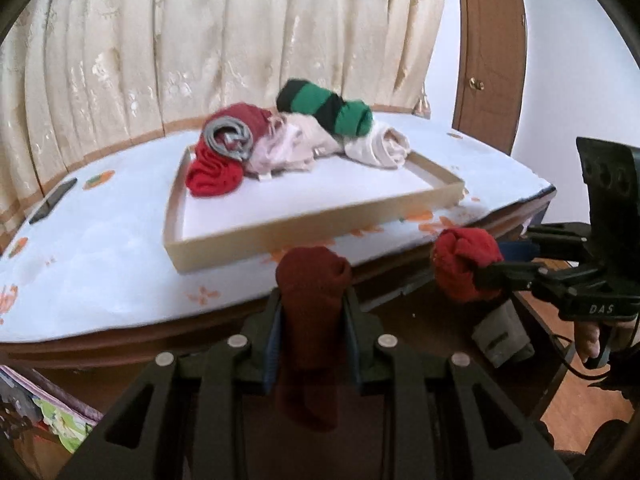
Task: Take underwear out of drawer
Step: 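Lift both held garments up out of the drawer over the tray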
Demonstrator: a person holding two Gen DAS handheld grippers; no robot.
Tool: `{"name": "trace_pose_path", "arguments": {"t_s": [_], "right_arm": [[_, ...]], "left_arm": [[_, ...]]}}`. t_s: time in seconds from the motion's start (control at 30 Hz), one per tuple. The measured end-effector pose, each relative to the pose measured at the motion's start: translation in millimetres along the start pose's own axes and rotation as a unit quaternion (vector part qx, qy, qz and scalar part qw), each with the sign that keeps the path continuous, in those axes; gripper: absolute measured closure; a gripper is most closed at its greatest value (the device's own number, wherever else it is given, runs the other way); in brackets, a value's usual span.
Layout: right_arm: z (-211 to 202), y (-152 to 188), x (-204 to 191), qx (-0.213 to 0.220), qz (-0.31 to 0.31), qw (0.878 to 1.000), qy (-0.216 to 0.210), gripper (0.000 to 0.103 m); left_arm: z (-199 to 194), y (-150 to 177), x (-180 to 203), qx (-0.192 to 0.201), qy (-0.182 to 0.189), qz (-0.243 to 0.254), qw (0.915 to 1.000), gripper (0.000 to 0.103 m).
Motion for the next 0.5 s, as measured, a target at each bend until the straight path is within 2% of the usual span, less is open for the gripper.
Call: {"name": "trace_pose_path", "arguments": {"t_s": [0.5], "right_arm": [[-1.4, -72.2, -14.3, 0.023, -0.027, 0.999, -0.003, 0.073]], "left_arm": [[-19.1, -64.3, -39.5, 0.038, -0.035, -0.005, 0.9986, 0.078]]}}
Point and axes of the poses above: each gripper's, at about its wrist camera, not at the fingertips, and z roughly the way its jaws point, x to its right, y to its underside, the point moved 8 cm from there along z, roughly the way its jaws point, and after that the axes turned 12 degrees about -x, right-handed, at the moved point
